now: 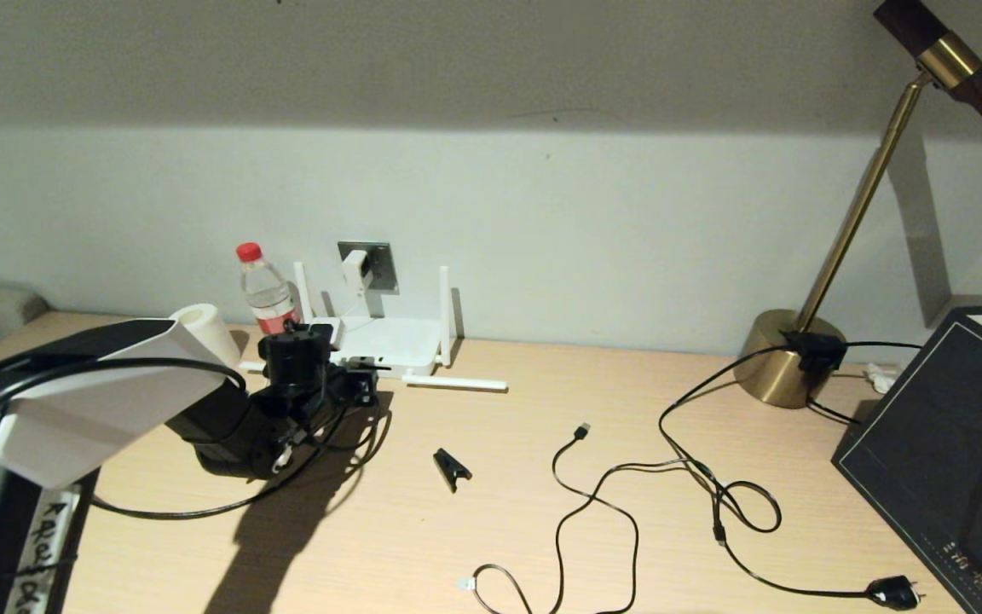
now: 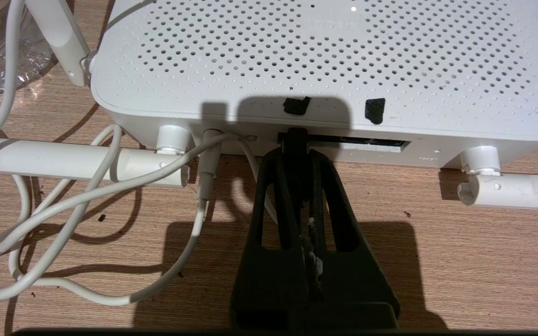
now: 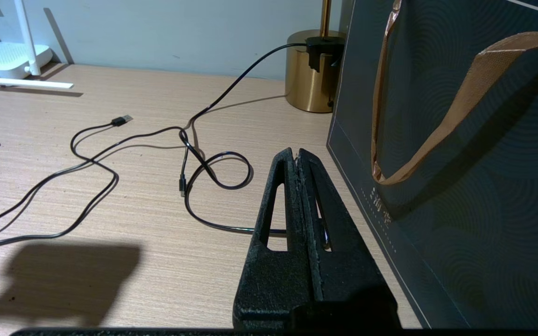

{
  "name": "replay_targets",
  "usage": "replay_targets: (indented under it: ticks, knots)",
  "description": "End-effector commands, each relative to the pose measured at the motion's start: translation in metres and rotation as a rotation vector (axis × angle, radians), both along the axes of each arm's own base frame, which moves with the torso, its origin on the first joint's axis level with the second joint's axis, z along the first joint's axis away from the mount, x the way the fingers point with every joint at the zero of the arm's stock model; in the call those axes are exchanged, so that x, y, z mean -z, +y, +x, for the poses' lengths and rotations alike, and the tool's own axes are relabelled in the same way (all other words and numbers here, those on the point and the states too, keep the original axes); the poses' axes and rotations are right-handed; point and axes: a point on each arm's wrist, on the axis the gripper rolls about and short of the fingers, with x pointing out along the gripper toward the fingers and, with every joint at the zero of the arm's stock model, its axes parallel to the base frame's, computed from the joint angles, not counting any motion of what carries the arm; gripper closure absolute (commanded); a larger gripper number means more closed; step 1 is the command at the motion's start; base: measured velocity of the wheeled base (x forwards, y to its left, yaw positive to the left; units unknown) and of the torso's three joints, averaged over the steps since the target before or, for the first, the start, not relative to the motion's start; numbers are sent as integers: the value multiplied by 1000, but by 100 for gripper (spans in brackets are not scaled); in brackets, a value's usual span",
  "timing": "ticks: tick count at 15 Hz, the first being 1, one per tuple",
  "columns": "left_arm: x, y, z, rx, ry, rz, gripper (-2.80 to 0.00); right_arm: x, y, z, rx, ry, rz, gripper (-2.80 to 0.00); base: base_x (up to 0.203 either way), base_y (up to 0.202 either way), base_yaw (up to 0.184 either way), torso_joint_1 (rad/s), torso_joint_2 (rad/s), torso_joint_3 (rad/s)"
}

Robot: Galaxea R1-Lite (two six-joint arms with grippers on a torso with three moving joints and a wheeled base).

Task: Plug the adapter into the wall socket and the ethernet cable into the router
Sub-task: Plug cable into router interface

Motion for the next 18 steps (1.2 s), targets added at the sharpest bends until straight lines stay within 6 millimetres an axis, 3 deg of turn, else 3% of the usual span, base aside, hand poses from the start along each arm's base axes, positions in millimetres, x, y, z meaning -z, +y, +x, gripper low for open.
replay_targets:
  ticks: [1, 2, 11, 14, 18]
  knots:
    - [-1, 0, -1, -1, -3, -1, 0, 10, 0, 3, 0, 36, 0, 0, 0, 0, 0, 0, 0, 0]
    - [0, 0, -2, 1, -1, -1, -280, 10, 0, 3, 0, 36, 0, 0, 0, 0, 0, 0, 0, 0]
    - [-4, 2, -25, 6, -5, -2, -280, 10, 0, 3, 0, 35, 0, 0, 0, 0, 0, 0, 0, 0]
    - [-18, -4, -46, 29, -29, -6, -280, 10, 0, 3, 0, 36, 0, 0, 0, 0, 0, 0, 0, 0]
    - [-56, -13, -91, 79, -98, -21, -280, 10, 0, 3, 0, 36, 0, 0, 0, 0, 0, 0, 0, 0]
